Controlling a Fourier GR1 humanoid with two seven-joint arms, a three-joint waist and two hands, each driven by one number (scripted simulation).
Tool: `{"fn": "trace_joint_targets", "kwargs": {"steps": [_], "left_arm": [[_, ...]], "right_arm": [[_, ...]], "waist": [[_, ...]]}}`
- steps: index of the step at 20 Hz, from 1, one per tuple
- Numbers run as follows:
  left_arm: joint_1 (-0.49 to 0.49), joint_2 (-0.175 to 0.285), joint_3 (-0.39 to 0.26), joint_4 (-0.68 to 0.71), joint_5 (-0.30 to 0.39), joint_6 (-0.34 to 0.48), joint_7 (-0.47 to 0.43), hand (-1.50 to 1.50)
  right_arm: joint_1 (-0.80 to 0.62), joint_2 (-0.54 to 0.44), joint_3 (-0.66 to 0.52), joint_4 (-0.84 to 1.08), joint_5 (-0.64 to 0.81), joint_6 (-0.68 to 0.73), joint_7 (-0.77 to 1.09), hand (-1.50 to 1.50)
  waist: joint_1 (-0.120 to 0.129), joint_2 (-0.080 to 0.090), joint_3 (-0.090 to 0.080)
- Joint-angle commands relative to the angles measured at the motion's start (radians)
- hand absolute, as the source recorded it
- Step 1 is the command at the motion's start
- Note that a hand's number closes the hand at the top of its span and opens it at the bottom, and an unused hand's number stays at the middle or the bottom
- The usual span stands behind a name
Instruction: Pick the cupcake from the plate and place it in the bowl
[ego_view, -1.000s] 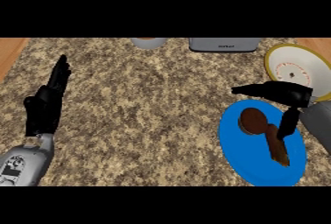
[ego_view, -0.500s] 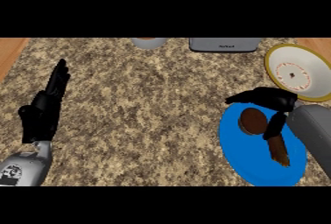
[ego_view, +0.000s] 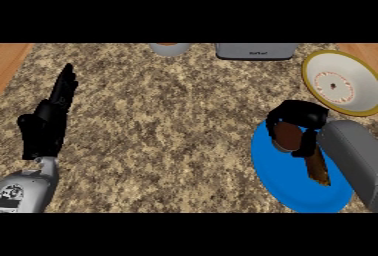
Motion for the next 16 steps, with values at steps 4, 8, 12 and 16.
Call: {"fn": "trace_joint_targets", "kwargs": {"steps": [4,8,12,16], "left_arm": [[-0.006,-0.034,0.018,0.007,-0.034,-0.011,-0.013,0.00],[-0.023,0.004,0.084,0.092,0.004,-0.060,-0.074,0.00],[0.014,-0.016,0.025,0.022,-0.020,-0.035,-0.025,0.00],[0.000,-0.018,0.033,0.038,-0.022,-0.028,-0.019,0.00]], "right_arm": [[0.005,0.012,-0.051,-0.016,0.027,0.035,-0.091,1.50],[0.044,0.036,-0.112,-0.073,-0.018,-0.004,0.052,1.50],[-0.023,0.279,-0.228,0.040,-0.063,-0.153,0.576,1.50],[-0.066,0.469,-0.307,0.007,-0.093,-0.350,0.865,1.50]], "waist": [[-0.006,0.000,0.001],[-0.015,-0.002,0.000],[-0.004,-0.009,-0.003],[-0.017,-0.014,-0.003]]}}
